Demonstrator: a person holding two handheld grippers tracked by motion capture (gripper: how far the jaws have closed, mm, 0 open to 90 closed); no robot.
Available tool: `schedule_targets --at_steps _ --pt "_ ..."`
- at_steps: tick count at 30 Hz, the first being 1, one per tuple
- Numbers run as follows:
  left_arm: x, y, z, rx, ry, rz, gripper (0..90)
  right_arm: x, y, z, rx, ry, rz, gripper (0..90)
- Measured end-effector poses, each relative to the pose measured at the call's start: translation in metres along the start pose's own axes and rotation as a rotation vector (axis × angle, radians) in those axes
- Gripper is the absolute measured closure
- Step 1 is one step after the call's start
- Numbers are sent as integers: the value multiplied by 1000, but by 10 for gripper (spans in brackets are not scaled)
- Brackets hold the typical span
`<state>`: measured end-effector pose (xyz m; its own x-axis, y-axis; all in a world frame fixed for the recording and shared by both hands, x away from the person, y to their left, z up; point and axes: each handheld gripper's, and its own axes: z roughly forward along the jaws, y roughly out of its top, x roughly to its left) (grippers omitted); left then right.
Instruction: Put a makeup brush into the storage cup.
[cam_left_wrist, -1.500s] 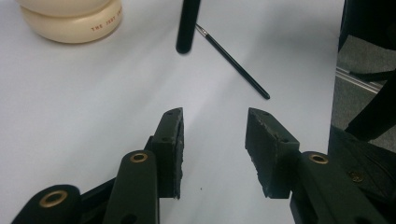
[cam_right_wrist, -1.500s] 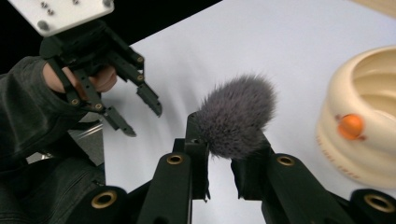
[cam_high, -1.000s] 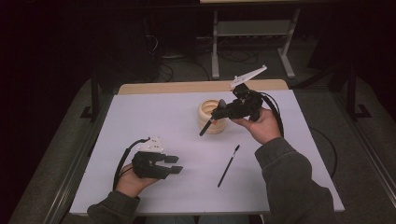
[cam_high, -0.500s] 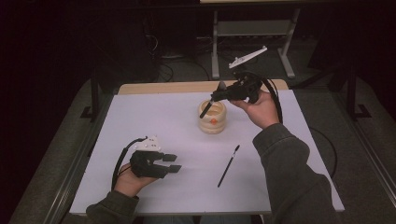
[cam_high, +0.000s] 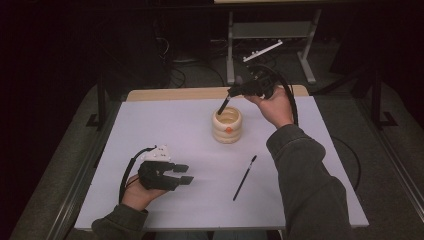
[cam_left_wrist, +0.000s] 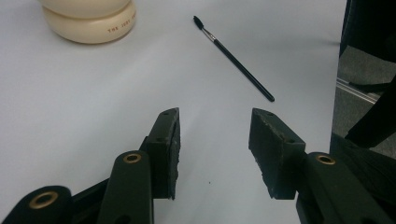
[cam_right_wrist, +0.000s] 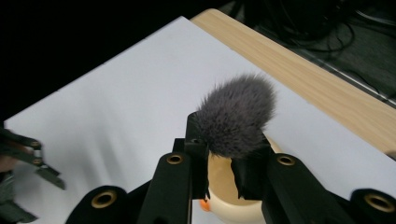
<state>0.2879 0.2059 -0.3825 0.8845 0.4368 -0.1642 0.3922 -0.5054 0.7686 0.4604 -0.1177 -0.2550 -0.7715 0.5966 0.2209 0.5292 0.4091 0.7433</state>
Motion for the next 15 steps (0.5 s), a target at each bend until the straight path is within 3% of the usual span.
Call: schedule_targets --at_steps 3,15 --pt "0 0 0 -5 0 0 531 -7 -3 3 6 -9 20 766" --pt "0 0 0 -4 -3 4 525 -14 -15 18 20 -38 52 765"
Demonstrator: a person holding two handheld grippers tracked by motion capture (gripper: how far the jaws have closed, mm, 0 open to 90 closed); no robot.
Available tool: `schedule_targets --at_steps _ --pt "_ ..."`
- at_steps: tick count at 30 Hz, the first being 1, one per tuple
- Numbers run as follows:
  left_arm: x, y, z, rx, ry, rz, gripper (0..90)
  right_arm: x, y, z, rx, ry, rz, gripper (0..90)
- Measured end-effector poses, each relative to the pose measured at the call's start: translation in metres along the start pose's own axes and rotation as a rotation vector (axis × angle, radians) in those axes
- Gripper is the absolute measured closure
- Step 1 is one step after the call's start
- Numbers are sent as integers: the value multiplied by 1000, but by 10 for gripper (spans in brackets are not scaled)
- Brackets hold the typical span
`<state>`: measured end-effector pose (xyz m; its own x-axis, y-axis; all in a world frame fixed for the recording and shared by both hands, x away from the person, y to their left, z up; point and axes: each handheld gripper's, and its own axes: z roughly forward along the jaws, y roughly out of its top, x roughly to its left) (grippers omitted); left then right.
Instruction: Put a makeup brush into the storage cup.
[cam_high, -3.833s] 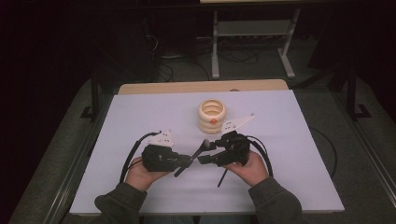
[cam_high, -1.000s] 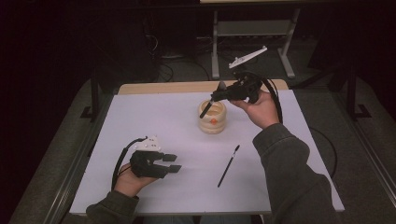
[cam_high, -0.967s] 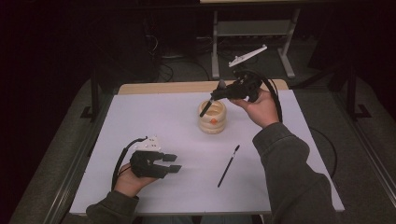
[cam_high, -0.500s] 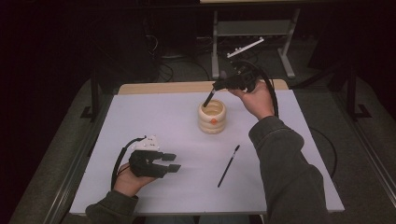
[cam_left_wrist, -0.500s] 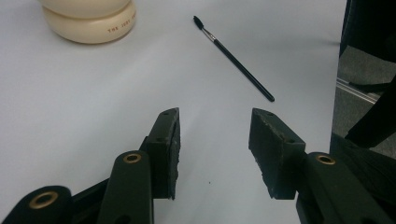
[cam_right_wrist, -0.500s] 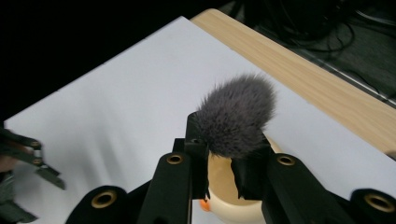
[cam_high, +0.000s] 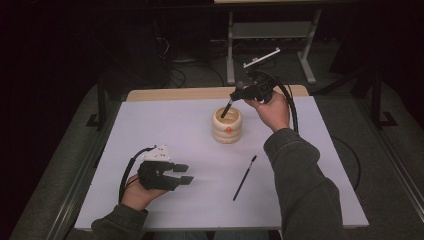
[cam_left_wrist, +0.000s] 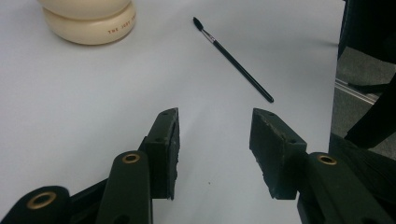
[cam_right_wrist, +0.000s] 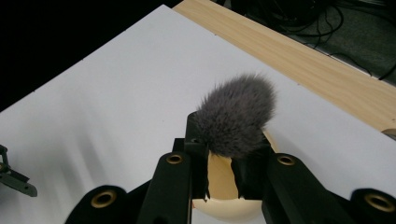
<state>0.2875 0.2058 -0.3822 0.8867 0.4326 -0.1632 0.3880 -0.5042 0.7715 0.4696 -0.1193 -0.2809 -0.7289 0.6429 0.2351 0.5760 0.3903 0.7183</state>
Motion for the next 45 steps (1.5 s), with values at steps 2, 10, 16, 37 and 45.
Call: schedule_targets --at_steps 2,10,16,37,45 --pt "0 0 0 -1 0 0 525 0 -2 1 2 -1 21 765" --pt "0 0 1 -5 -6 -13 518 -4 -11 8 4 -5 37 764" --pt "0 -1 1 -11 -4 -14 512 -7 -19 13 1 3 51 764" --pt "1 0 1 -2 -4 -6 489 -8 -31 22 10 0 59 762" --pt "1 0 1 -5 -6 -3 490 -6 -32 22 8 7 51 759"
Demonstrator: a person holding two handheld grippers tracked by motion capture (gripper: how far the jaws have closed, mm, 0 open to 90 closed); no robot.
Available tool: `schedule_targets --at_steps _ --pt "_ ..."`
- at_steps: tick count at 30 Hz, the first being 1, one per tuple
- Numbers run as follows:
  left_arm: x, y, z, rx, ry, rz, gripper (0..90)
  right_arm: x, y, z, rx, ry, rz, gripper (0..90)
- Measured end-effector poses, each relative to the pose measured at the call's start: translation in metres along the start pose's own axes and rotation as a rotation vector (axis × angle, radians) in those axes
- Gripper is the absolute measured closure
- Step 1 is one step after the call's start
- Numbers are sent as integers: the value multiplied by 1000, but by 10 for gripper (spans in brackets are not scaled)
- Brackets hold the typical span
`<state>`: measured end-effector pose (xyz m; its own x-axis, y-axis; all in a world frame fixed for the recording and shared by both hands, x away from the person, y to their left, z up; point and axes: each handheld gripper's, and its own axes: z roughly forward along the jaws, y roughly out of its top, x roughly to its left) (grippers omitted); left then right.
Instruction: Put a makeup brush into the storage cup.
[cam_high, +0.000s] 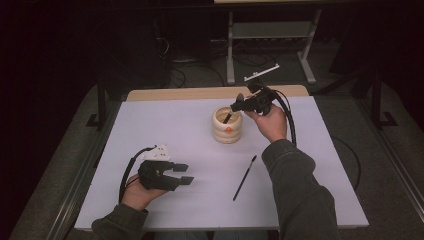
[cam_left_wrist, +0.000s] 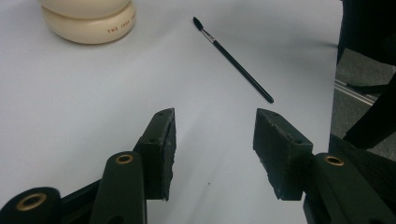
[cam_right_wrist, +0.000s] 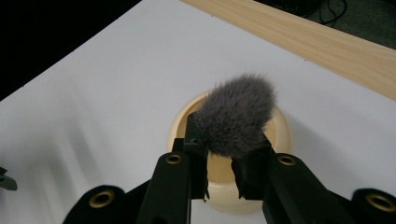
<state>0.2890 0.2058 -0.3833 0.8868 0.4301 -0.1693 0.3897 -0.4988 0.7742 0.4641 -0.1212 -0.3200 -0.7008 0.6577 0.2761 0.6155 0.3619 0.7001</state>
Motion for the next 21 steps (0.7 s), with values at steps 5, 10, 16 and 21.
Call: schedule_targets --at_steps 5,10,16,21 --pt "-1 0 0 -6 -1 -12 491 0 -2 1 -4 -1 1 756" --pt "-1 0 -1 9 4 0 493 -2 -8 2 -16 1 15 754" --pt "0 0 0 6 7 8 492 -4 -14 2 -32 2 33 656" --pt "-1 0 0 4 8 -2 489 -5 -18 -4 -58 5 45 570"
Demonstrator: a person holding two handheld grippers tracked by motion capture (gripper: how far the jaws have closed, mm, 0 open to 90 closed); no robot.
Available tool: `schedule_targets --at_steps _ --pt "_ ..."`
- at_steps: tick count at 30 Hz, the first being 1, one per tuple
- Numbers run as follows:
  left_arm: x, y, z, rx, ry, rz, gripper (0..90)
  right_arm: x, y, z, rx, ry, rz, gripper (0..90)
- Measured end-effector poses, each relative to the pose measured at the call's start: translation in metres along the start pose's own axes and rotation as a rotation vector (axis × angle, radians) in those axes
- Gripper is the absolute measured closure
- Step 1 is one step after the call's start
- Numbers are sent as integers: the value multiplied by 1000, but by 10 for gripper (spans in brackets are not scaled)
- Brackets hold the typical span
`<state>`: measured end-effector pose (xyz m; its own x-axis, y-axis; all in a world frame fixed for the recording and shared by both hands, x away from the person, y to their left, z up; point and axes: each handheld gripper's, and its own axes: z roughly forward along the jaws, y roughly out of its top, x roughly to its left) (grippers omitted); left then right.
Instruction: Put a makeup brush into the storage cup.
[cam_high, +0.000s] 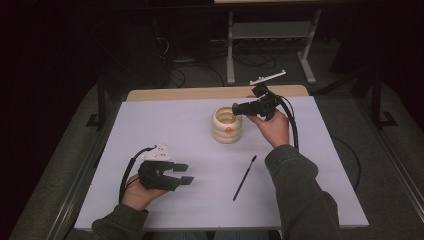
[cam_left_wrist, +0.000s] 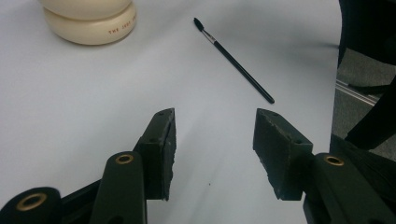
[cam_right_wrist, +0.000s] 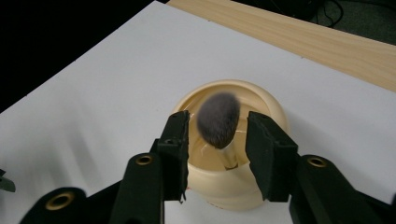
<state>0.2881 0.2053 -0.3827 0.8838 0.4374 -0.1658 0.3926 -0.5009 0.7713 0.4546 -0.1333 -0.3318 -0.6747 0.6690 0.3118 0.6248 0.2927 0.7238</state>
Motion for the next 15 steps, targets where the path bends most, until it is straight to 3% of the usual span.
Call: schedule_targets --at_steps 7,15 --pt "-1 0 2 -1 0 -8 477 -1 -9 -11 -32 -2 -6 485" --pt "0 1 4 5 0 -11 462 -4 -19 -20 -42 -2 -10 457"
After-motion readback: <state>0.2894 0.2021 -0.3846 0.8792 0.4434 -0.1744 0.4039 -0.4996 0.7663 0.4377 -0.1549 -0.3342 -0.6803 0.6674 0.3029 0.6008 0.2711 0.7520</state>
